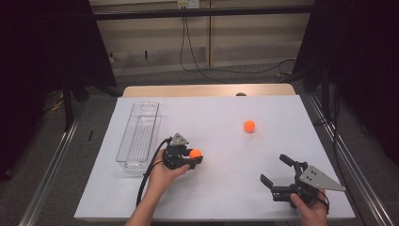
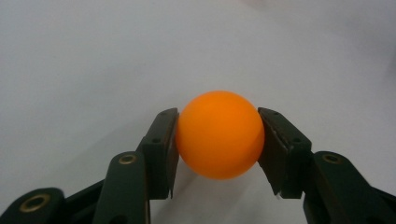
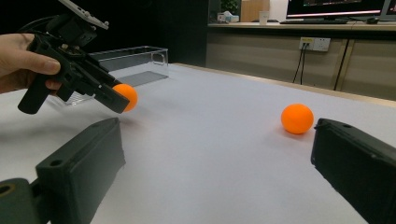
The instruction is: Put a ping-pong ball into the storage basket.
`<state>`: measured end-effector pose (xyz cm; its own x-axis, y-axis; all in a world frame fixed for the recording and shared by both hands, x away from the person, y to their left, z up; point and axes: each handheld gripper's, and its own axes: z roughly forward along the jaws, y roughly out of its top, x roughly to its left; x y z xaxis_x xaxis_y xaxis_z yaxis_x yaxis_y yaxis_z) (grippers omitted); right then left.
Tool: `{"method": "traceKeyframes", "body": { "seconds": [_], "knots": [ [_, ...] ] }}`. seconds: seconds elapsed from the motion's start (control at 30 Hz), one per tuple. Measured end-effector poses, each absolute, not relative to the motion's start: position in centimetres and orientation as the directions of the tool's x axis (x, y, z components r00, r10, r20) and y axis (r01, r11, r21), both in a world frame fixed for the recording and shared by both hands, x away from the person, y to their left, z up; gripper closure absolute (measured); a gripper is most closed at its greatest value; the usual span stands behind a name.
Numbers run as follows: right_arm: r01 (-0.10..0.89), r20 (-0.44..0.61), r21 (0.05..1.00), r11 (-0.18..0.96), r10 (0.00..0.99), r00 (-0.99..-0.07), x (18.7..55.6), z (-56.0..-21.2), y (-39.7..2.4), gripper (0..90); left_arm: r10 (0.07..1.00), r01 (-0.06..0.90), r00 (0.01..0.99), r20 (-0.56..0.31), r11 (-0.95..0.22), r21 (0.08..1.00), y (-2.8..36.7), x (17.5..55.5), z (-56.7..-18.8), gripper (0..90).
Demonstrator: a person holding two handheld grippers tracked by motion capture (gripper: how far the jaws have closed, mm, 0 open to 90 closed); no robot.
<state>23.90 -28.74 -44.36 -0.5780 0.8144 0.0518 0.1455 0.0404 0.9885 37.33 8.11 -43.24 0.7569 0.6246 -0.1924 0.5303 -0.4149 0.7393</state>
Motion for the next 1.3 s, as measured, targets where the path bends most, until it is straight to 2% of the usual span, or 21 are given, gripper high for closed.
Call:
{"method": "traceKeyframes", "body": {
  "seconds": [1.3],
  "knots": [
    [0.146,0.054,0.988,0.039,0.812,-0.581,23.9,-44.4,-28.7,2.1,0.631,0.551,0.745,-0.215,-0.403,0.731,9.0,37.8,-41.9,50.9]
  ]
}}
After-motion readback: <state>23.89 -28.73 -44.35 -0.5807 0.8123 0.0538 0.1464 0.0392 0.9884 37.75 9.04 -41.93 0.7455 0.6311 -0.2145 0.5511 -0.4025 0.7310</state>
